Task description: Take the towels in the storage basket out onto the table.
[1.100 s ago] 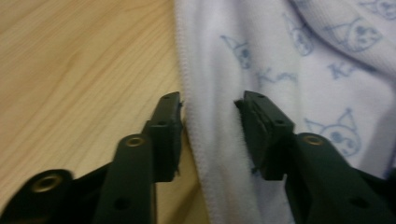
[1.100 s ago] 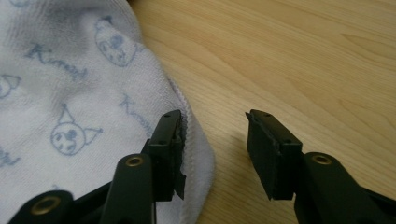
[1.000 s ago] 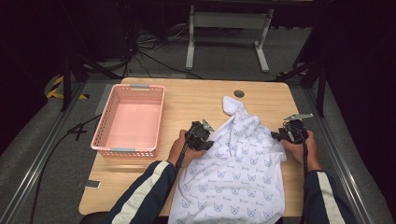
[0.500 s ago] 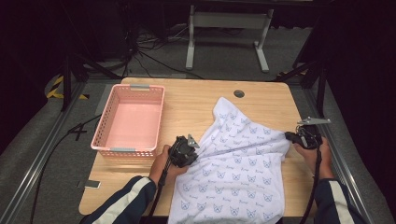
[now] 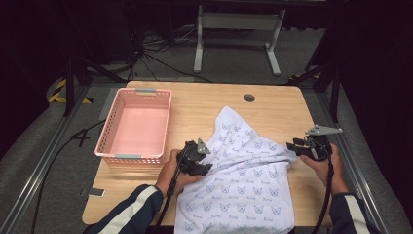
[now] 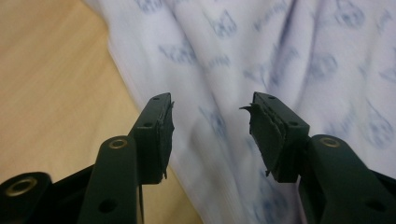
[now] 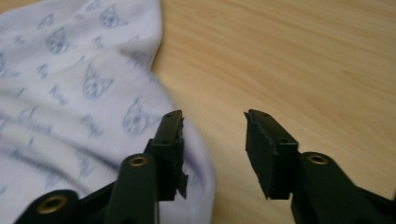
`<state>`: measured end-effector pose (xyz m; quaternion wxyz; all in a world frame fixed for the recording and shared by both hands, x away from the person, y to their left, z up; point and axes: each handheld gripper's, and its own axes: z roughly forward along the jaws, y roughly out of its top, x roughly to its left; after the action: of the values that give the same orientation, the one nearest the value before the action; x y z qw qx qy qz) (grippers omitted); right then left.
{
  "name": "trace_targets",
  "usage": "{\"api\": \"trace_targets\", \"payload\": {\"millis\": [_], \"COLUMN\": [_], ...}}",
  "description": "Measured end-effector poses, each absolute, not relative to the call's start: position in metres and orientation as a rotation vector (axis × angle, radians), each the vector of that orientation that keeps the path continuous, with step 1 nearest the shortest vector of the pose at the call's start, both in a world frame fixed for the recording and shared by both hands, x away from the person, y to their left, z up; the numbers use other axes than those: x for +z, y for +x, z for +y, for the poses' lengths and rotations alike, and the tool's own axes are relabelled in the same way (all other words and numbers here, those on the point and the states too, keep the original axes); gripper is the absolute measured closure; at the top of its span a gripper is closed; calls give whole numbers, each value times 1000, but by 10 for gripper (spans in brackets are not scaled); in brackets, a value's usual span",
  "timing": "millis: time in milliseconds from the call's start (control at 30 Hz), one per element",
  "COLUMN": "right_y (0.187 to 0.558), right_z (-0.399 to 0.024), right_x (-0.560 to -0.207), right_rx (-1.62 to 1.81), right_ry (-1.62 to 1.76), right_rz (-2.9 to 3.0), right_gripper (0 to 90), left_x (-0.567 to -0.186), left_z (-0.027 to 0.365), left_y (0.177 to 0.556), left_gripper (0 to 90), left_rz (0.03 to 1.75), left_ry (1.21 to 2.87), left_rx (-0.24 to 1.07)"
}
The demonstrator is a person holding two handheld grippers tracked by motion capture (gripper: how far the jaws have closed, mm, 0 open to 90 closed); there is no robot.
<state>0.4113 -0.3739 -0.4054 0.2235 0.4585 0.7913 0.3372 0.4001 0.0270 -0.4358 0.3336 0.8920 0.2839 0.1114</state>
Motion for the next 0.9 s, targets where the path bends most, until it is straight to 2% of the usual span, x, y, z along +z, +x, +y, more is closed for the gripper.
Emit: {"api": "trace_targets", "payload": {"millis": [33, 100, 133, 167, 333, 467, 500, 567, 700, 900], "right_y": [418, 430, 437, 448, 461, 466, 466, 464, 459, 420], "right_z": [-372, -365, -361, -354, -336, -316, -313, -304, -295, -257], "right_x": [-404, -406, -408, -416, -429, -437, -436, -429, -418, -382], "right_rx": [957, 948, 925, 934, 932, 782, 777, 763, 803, 912], "right_ry": [1268, 1267, 1268, 1275, 1259, 1201, 1178, 1114, 1058, 819], "right_rz": [2192, 2244, 2253, 2325, 2434, 2498, 2500, 2498, 2477, 2434], "right_gripper": [555, 507, 487, 437, 423, 529, 663, 816, 833, 800], "left_x": [-438, -442, -445, -450, -453, -452, -452, -454, -455, -456], "left_z": [22, 18, 17, 17, 21, 29, 32, 39, 43, 44], "left_y": [407, 413, 416, 417, 409, 399, 398, 393, 388, 382], "left_gripper": [465, 483, 498, 552, 577, 590, 585, 572, 564, 558], "left_rz": [746, 761, 761, 733, 697, 658, 656, 660, 666, 687], "left_ry": [2348, 2346, 2344, 2376, 2412, 2447, 2446, 2427, 2410, 2402], "left_rx": [316, 303, 300, 276, 228, 219, 208, 190, 207, 212]}}
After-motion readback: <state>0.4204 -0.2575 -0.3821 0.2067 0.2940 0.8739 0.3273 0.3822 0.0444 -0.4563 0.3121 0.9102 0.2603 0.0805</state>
